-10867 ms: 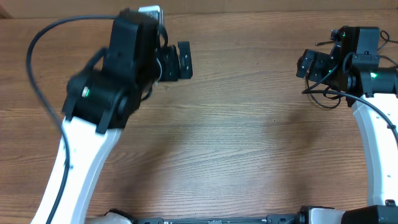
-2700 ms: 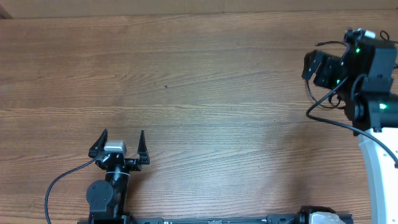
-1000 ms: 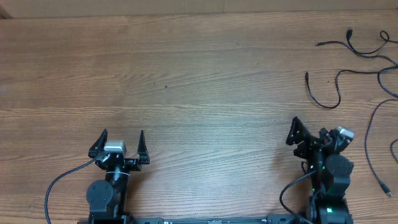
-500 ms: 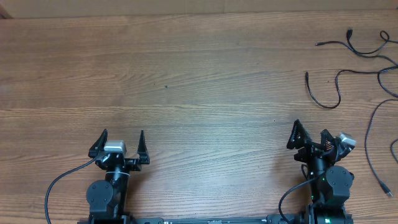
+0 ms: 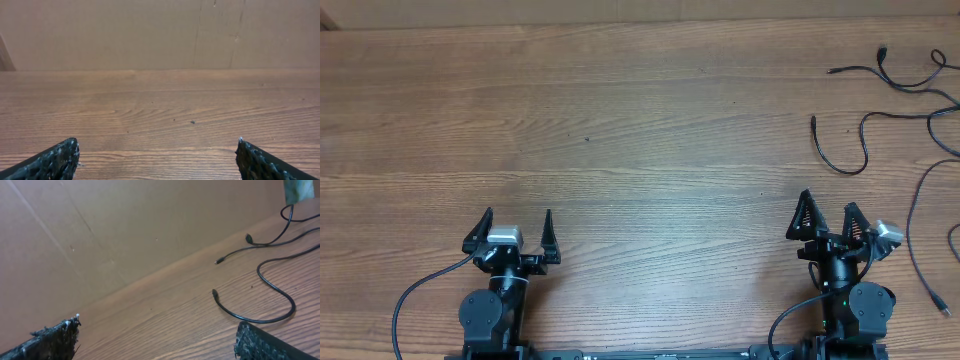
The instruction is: Untangle cables
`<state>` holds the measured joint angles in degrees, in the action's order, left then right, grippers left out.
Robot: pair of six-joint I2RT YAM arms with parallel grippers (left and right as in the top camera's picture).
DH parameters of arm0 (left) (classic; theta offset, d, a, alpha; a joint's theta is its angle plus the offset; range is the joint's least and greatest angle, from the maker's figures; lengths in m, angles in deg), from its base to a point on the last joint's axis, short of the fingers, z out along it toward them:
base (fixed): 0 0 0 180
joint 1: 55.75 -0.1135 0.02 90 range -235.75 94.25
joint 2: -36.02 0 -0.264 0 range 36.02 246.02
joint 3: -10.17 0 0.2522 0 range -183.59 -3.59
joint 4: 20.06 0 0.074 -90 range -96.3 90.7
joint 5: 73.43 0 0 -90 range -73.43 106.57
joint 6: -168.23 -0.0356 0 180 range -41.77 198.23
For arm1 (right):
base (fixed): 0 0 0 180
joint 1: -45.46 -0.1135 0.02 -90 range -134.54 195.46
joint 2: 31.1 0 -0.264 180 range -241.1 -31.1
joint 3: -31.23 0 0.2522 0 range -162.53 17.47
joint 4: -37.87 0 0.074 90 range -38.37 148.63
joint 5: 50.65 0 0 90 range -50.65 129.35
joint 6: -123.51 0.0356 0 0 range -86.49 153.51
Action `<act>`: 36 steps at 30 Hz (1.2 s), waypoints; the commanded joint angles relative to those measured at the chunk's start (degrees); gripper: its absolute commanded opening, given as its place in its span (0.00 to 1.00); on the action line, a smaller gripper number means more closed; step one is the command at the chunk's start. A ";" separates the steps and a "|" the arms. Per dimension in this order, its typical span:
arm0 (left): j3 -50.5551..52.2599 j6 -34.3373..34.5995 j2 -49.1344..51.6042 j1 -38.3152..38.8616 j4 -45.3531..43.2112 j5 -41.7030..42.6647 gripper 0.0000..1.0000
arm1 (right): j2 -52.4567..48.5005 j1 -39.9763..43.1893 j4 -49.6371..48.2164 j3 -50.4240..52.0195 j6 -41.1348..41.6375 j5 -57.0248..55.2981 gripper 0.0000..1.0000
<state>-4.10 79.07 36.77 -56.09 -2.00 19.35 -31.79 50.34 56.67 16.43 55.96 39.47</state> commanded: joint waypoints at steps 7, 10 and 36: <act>0.24 -1.29 -0.55 0.26 0.04 -0.22 1.00 | 0.55 0.28 -0.22 0.61 0.02 -0.07 1.00; 0.24 -1.29 -0.55 0.26 0.04 -0.24 1.00 | 0.55 0.28 -0.22 0.61 0.02 -0.02 1.00; 0.24 -1.29 -0.55 0.26 0.04 -0.22 1.00 | 0.55 -0.76 -0.55 0.61 -21.07 5.20 1.00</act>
<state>-4.10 79.07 36.77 -56.09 -2.03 19.35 -31.79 49.86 56.63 16.43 46.00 41.57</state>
